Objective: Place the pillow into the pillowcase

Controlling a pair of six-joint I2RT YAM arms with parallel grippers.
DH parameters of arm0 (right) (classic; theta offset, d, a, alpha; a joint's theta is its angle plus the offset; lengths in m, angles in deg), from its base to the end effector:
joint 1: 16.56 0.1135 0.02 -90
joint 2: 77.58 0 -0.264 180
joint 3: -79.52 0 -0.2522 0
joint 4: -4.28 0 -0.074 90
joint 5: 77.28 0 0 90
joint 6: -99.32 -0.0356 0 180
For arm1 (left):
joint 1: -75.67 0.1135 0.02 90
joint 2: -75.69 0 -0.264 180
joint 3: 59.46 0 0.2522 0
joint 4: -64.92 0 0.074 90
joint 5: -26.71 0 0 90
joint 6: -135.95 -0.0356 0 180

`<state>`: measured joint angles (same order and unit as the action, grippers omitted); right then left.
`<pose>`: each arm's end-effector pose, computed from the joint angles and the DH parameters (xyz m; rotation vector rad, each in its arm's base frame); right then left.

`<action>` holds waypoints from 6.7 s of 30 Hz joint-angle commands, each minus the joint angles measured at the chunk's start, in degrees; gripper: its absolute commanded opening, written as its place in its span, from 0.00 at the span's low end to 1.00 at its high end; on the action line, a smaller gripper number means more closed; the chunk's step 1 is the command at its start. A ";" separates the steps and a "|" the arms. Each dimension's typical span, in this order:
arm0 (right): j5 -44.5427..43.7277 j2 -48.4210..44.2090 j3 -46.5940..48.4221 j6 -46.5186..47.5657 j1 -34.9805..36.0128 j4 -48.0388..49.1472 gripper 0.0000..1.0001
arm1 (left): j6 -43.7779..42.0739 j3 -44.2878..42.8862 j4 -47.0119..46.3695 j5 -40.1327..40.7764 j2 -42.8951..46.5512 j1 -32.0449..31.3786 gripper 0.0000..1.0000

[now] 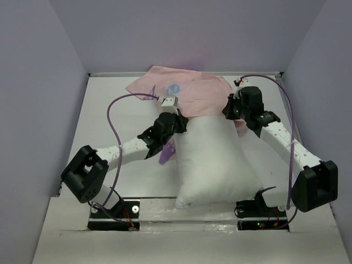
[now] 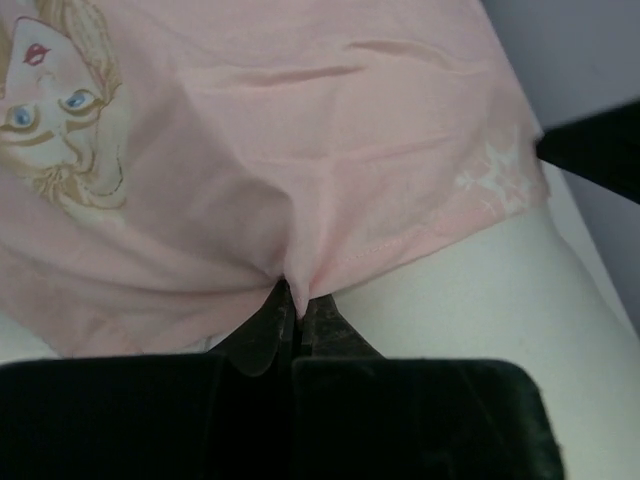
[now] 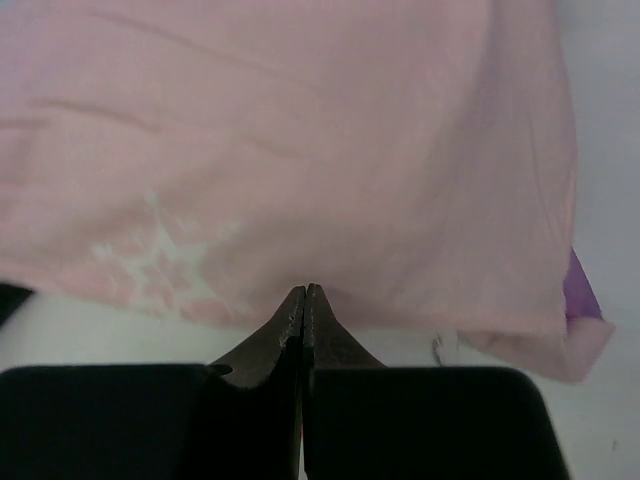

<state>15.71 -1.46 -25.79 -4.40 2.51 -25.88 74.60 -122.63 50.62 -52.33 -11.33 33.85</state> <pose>0.2849 0.1005 0.3061 -0.1315 2.1426 0.3924 0.2612 -0.2246 0.2571 0.0608 1.7909 -0.7316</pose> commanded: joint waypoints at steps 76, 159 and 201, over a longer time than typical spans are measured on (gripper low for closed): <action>16.33 2.13 9.39 -0.18 -0.44 8.89 0.46 | -15.02 -8.33 15.05 -6.21 15.66 -8.99 0.00; 28.58 22.34 -13.50 -33.60 18.81 92.44 0.00 | 8.47 -15.01 -4.41 -38.14 12.66 -16.71 0.40; -24.43 -6.41 -25.15 -6.59 39.73 38.38 0.65 | -13.53 -33.83 55.23 6.10 3.80 -2.30 0.89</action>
<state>-4.97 -4.80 -49.44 -11.87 41.97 16.04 63.65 -157.42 105.03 -42.06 -6.04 31.53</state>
